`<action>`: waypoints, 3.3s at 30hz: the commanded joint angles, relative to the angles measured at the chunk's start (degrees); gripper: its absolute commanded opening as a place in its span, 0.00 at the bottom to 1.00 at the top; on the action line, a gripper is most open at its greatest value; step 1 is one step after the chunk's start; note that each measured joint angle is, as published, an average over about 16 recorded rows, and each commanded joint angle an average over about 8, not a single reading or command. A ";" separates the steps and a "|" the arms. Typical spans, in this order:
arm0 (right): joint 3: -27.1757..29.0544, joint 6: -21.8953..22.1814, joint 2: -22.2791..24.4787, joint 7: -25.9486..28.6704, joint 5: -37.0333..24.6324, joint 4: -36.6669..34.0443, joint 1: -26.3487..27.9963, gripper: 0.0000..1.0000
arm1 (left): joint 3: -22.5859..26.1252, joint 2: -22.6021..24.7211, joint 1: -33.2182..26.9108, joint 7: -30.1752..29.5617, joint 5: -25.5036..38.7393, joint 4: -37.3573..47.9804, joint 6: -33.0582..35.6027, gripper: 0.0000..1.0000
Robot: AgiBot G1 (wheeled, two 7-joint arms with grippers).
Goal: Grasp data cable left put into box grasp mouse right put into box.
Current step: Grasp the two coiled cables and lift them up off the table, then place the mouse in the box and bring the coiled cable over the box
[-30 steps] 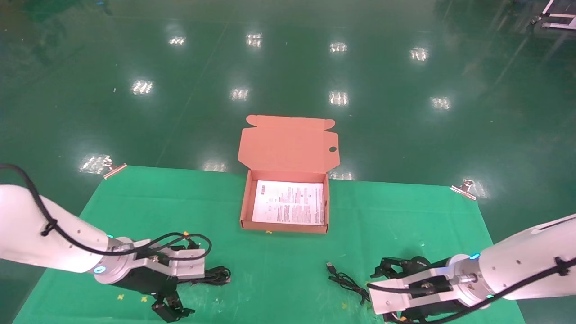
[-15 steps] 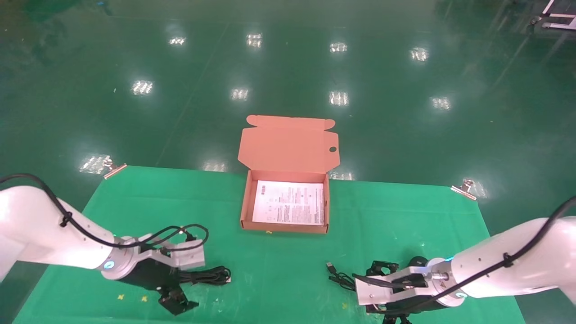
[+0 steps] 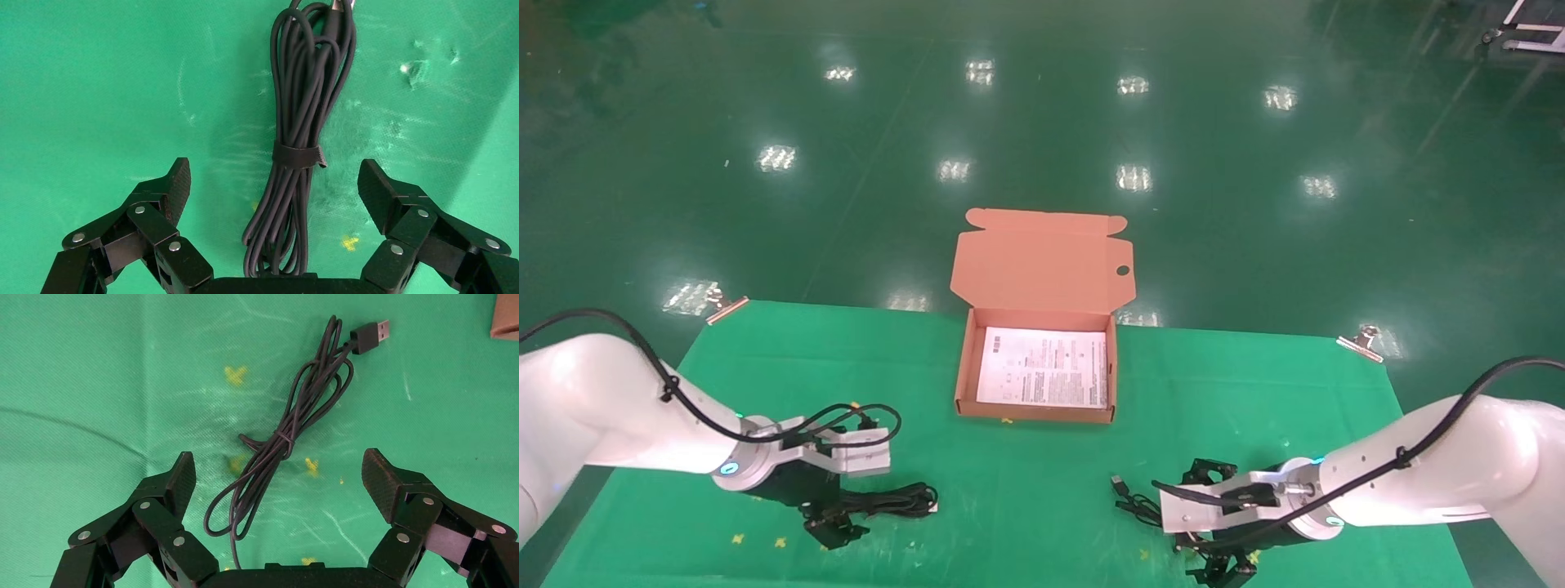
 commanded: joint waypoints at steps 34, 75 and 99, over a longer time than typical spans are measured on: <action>0.07 0.67 -1.29 -1.93 0.22 -3.46 0.53 0.00 | -0.23 1.14 -0.78 2.69 -0.37 3.03 -1.34 0.00; 5.65 2.87 9.61 6.85 2.50 9.96 4.76 0.00 | -0.35 -3.32 -4.65 4.15 1.03 -7.33 -2.95 0.00; 14.36 15.64 -3.94 -3.54 7.77 1.91 22.95 0.00 | -1.71 -1.06 -9.19 -14.19 15.57 -30.34 -19.38 0.00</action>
